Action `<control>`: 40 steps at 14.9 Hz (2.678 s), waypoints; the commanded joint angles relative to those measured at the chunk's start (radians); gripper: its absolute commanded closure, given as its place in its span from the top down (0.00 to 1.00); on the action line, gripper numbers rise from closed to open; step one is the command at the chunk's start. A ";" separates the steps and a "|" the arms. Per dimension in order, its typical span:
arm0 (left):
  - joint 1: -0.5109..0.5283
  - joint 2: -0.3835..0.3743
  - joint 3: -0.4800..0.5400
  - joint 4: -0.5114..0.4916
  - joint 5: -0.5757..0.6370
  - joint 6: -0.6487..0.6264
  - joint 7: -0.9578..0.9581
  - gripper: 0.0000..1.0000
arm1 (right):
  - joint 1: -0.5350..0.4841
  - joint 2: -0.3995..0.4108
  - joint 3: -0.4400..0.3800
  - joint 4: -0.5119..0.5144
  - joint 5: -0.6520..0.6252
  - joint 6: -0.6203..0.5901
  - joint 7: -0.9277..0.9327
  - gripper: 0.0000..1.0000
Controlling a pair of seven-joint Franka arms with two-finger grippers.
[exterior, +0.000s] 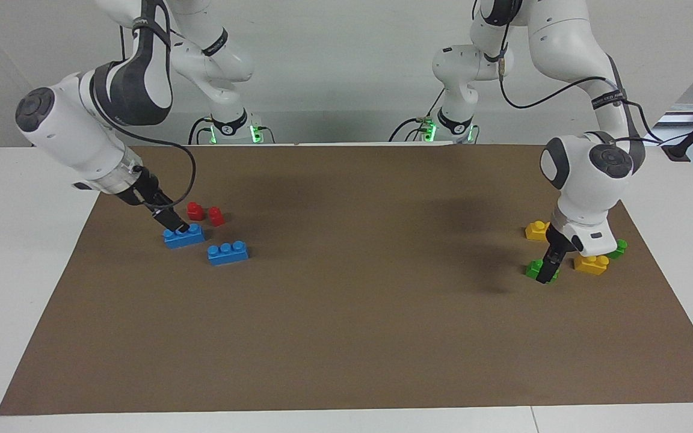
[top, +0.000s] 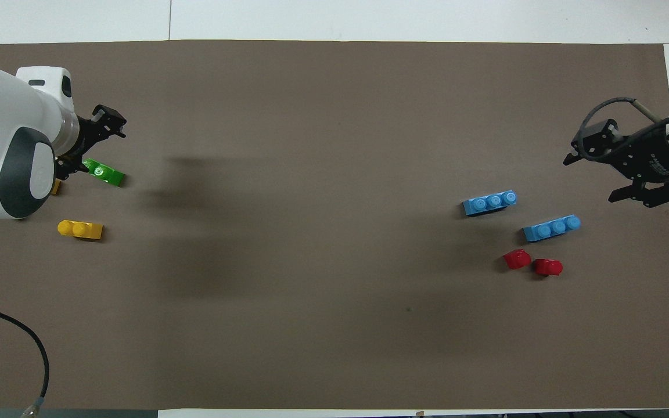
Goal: Remove green block with left arm and hold with right
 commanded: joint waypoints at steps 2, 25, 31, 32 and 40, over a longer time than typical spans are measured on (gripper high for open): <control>-0.004 -0.056 0.004 0.040 0.016 -0.121 0.223 1.00 | -0.001 -0.057 0.013 0.018 -0.074 -0.047 -0.222 1.00; 0.011 -0.302 0.019 0.091 -0.137 -0.521 0.653 1.00 | 0.011 -0.054 0.017 0.125 -0.165 -0.198 -0.367 1.00; 0.010 -0.308 0.018 0.091 -0.137 -0.492 0.652 1.00 | 0.011 -0.052 0.017 0.125 -0.165 -0.192 -0.429 1.00; 0.008 -0.309 0.018 0.091 -0.137 -0.492 0.652 1.00 | 0.011 -0.054 0.017 0.125 -0.165 -0.192 -0.429 1.00; 0.007 -0.312 0.018 0.083 -0.139 -0.494 0.653 1.00 | 0.011 -0.055 0.017 0.124 -0.163 -0.193 -0.424 1.00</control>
